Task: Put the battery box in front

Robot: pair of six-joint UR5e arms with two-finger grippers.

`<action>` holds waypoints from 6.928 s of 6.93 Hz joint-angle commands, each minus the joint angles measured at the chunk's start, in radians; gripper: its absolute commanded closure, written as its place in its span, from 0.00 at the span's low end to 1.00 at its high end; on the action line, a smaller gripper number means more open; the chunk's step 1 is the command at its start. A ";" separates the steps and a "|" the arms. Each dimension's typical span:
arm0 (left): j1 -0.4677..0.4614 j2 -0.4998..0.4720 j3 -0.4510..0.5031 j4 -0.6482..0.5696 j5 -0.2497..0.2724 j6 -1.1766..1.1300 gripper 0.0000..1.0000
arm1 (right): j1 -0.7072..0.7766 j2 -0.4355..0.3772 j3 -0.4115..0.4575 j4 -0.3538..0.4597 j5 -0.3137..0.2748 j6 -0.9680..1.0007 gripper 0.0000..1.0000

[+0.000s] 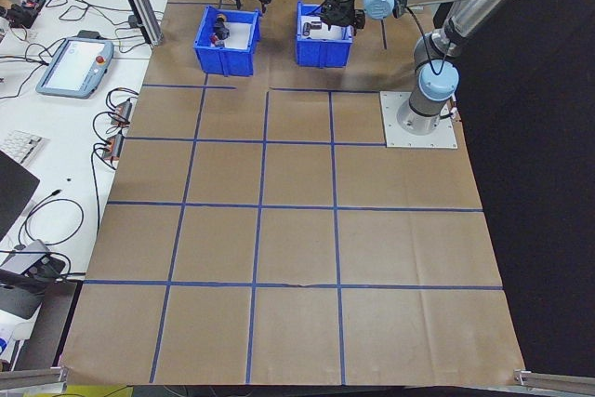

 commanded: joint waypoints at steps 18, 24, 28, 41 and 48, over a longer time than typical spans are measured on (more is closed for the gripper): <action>-0.248 -0.195 -0.162 0.650 -0.056 -0.450 1.00 | -0.366 -0.098 0.067 -0.057 -0.107 -0.508 1.00; 0.181 -0.164 -0.094 0.645 -0.054 -0.075 1.00 | -0.788 -0.486 0.523 -0.013 -0.089 -0.986 1.00; 0.309 -0.377 0.115 0.599 -0.141 0.070 1.00 | -0.815 -0.765 0.924 -0.239 -0.092 -0.994 1.00; 0.019 -0.756 0.529 0.567 -0.146 -0.212 0.00 | -0.709 -0.965 1.172 -0.219 -0.056 -0.772 0.99; 0.195 -0.362 0.650 -0.277 0.115 0.917 0.01 | -0.126 -0.878 1.189 -0.329 -0.026 -0.234 0.99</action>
